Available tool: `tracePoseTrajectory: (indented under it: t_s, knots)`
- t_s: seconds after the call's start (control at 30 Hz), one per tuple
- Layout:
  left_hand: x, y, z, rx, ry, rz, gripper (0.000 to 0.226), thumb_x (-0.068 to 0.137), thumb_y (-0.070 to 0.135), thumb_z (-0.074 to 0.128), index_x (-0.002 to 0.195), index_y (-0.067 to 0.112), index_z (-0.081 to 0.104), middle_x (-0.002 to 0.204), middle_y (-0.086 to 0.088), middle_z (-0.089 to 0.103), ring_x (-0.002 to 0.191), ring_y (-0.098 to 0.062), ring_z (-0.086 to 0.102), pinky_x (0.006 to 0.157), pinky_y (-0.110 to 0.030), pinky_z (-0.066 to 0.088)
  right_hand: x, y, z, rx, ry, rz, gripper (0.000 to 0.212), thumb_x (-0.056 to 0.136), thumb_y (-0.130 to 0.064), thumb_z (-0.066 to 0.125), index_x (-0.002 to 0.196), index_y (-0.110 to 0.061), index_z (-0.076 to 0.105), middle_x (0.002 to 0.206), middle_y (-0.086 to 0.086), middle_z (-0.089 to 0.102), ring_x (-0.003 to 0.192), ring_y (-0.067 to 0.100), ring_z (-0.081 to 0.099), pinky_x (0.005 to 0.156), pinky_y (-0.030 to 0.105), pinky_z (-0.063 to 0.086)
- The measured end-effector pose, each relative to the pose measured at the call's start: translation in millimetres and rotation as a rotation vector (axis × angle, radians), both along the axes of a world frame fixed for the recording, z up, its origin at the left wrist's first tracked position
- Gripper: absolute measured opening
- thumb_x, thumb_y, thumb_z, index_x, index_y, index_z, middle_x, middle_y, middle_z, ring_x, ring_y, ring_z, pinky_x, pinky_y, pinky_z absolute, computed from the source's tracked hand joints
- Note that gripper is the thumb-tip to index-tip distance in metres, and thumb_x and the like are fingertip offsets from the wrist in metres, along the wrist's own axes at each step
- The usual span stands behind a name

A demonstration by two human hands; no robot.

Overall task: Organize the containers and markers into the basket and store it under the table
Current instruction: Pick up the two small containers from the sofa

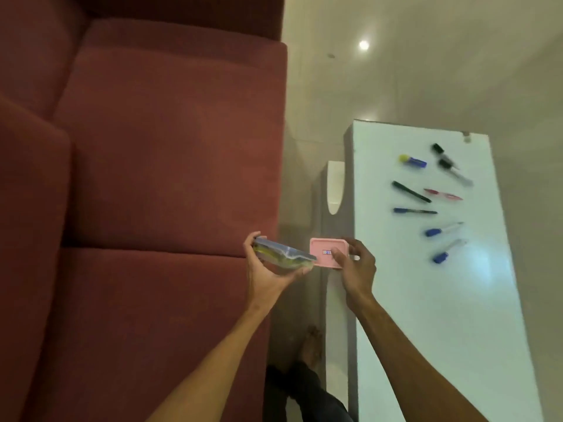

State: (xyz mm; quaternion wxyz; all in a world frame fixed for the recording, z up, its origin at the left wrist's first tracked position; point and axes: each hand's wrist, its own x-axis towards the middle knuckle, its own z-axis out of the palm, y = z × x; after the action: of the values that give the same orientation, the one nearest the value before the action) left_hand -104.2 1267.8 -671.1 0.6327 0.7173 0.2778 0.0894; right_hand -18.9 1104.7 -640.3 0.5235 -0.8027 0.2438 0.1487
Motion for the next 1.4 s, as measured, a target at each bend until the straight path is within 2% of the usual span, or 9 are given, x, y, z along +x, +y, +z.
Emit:
tracePoseTrajectory:
  t_s: [0.17,0.37,0.47,0.6,0.8,0.9,1.0,1.1,1.4]
  knots:
    - [36.6,-88.0,-9.6,-0.076,0.039,-0.208,0.118,0.048,0.049,0.096,0.143,0.033,0.028,0.141,0.007,0.04,0.131,-0.014,0.045,0.108,-0.029,0.044,10.9,-106.8,-11.8,0.098,0.043,-0.328,0.035,0.087,-0.003,0.073,0.12,-0.012,0.065,0.116,0.02,0.067,0.104,0.04,0.068,0.081,0.047,0.062]
    - [72.0,-175.1,-48.7,-0.153,0.085,-0.436,0.11,0.061,0.008,0.094,0.146,0.023,0.025,0.142,-0.004,0.045,0.131,-0.019,0.053,0.104,-0.029,0.051,17.8,-206.4,-48.7,0.229,0.099,-0.633,0.025,0.087,0.0,0.071,0.105,-0.015,0.065,0.11,0.018,0.068,0.094,0.035,0.068,0.071,0.038,0.059]
    - [88.8,-210.2,-75.8,-0.07,0.079,-0.501,0.096,0.059,0.014,0.095,0.134,0.021,0.037,0.136,0.001,0.049,0.128,-0.015,0.055,0.101,-0.036,0.054,16.1,-244.7,-81.9,0.226,0.162,-0.78,0.025,0.085,-0.004,0.076,0.105,-0.016,0.065,0.116,0.02,0.069,0.09,0.031,0.066,0.072,0.038,0.055]
    - [107.9,-238.0,-113.1,0.053,0.022,-0.526,0.091,0.055,0.026,0.098,0.125,0.017,0.042,0.136,-0.01,0.047,0.129,-0.028,0.05,0.101,-0.051,0.052,17.2,-270.1,-122.9,0.25,0.214,-0.907,0.036,0.082,-0.005,0.079,0.115,-0.009,0.067,0.124,0.02,0.067,0.09,0.028,0.06,0.065,0.033,0.048]
    - [112.7,-244.7,-159.8,0.224,-0.029,-0.599,0.098,0.056,0.039,0.096,0.133,0.03,0.035,0.151,-0.003,0.037,0.14,-0.025,0.043,0.106,-0.044,0.051,30.1,-279.5,-153.6,0.205,0.17,-0.89,0.025,0.082,-0.011,0.081,0.104,-0.013,0.068,0.104,0.011,0.068,0.088,0.026,0.067,0.059,0.028,0.055]
    - [106.0,-237.3,-166.1,0.287,-0.031,-0.67,0.096,0.059,0.042,0.093,0.133,0.036,0.033,0.152,-0.011,0.034,0.141,-0.031,0.04,0.105,-0.052,0.05,27.1,-276.6,-155.3,0.204,0.192,-0.895,0.022,0.083,-0.009,0.08,0.102,-0.007,0.069,0.101,0.014,0.071,0.085,0.029,0.07,0.062,0.031,0.06]
    - [96.3,-229.9,-165.4,0.334,0.018,-0.749,0.098,0.058,0.046,0.09,0.135,0.023,0.034,0.153,-0.012,0.032,0.143,-0.031,0.037,0.107,-0.054,0.047,16.1,-273.5,-153.0,0.207,0.232,-0.897,0.021,0.085,-0.003,0.075,0.106,0.0,0.069,0.105,0.019,0.072,0.092,0.035,0.073,0.074,0.036,0.062]
    - [85.4,-225.5,-166.4,0.363,0.082,-0.809,0.102,0.058,0.048,0.09,0.136,0.009,0.036,0.154,-0.008,0.03,0.144,-0.024,0.034,0.11,-0.052,0.045,5.1,-273.0,-151.2,0.167,0.236,-0.885,0.017,0.087,0.002,0.071,0.104,0.001,0.069,0.104,0.019,0.072,0.089,0.036,0.074,0.071,0.032,0.06]
    - [72.0,-218.1,-132.3,0.371,0.08,-0.858,0.126,0.054,0.058,0.086,0.153,0.017,0.021,0.165,-0.01,0.013,0.152,-0.028,0.018,0.12,-0.054,0.028,-29.9,-287.9,-121.3,0.125,0.194,-0.695,0.037,0.089,-0.007,0.07,0.125,-0.008,0.062,0.091,0.014,0.061,0.076,0.024,0.06,0.089,0.045,0.059]
